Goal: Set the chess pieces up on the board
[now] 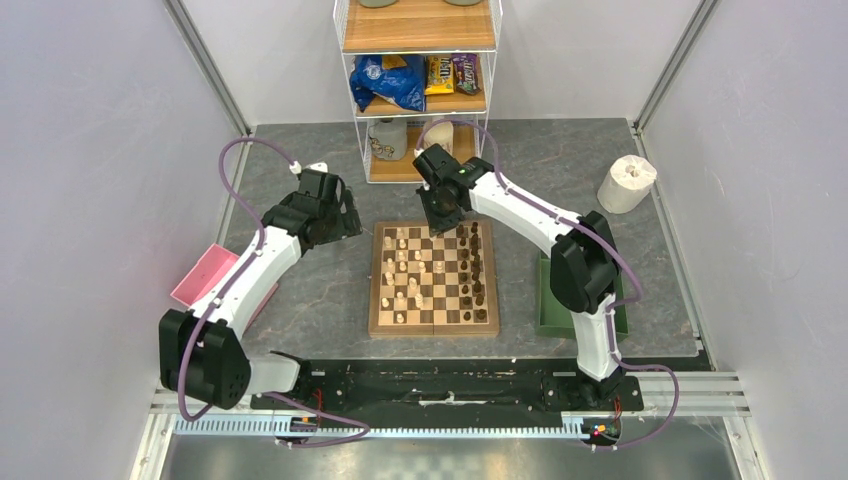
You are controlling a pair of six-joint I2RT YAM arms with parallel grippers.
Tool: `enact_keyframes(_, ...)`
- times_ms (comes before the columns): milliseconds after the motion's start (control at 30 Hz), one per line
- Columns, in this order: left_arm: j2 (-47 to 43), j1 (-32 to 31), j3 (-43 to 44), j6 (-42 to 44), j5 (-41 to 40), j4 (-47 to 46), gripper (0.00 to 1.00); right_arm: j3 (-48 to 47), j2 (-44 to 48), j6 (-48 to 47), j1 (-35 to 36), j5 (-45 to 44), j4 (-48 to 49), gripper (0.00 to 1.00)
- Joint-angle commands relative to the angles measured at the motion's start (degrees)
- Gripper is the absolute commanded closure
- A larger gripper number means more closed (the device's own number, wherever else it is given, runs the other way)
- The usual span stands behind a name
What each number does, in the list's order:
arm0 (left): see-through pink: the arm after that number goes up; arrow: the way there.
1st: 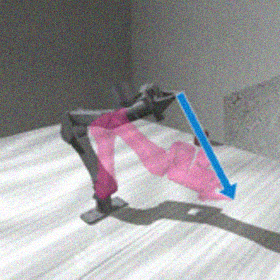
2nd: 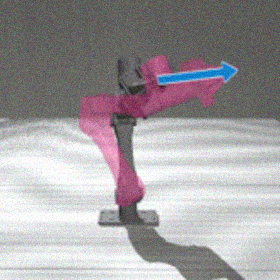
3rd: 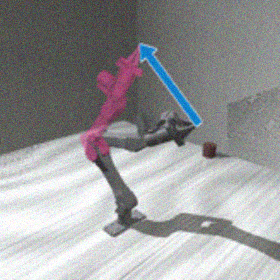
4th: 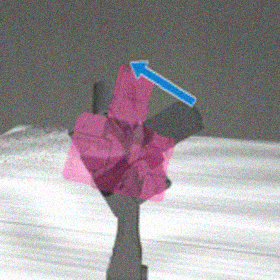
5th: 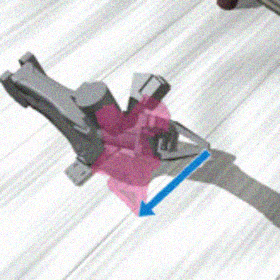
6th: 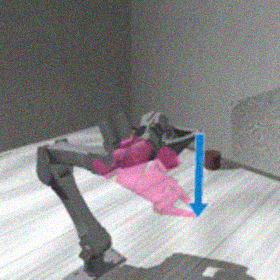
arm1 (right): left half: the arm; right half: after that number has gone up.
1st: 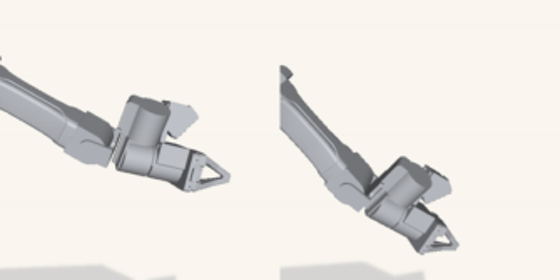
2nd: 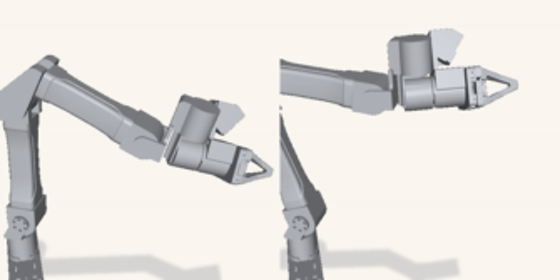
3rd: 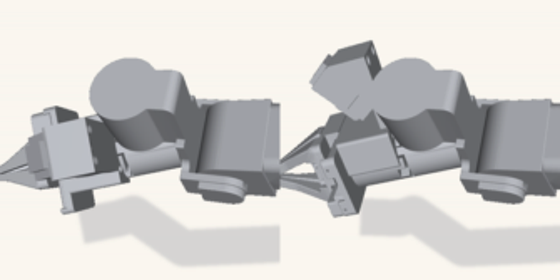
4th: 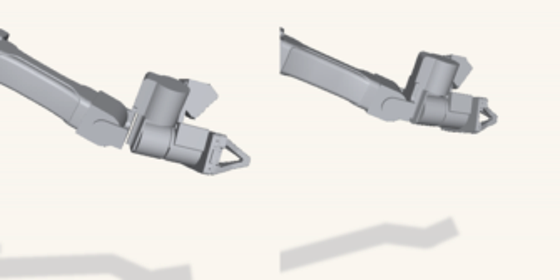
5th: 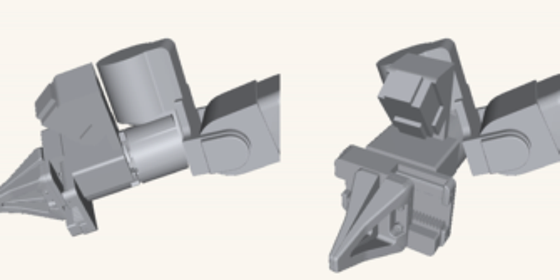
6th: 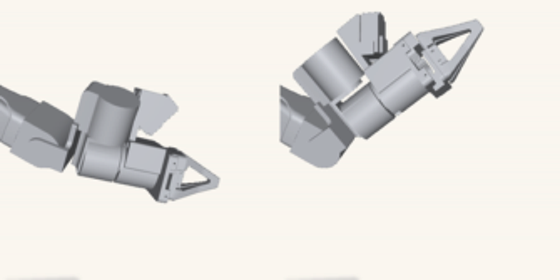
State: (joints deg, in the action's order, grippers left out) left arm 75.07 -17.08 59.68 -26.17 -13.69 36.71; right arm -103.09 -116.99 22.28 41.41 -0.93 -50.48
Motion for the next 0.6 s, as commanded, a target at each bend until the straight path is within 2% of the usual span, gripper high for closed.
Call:
enact_keyframes(0,-2.37,0.38,-0.26,-1.37,-1.68,-1.38,0.07,-4.84,3.43,-1.61,0.25,2.47,-1.02,0.85)
enact_keyframes(233,-3.42,0.71,-0.86,-1.42,-1.88,-1.39,0.07,-7.3,3.11,-1.19,0.51,6.29,-1.19,0.85)
enact_keyframes(567,-3.71,0.82,-1.05,-1.69,-1.61,-1.38,0.07,-5.68,3.63,-0.67,1.54,4.47,-1.38,0.85)
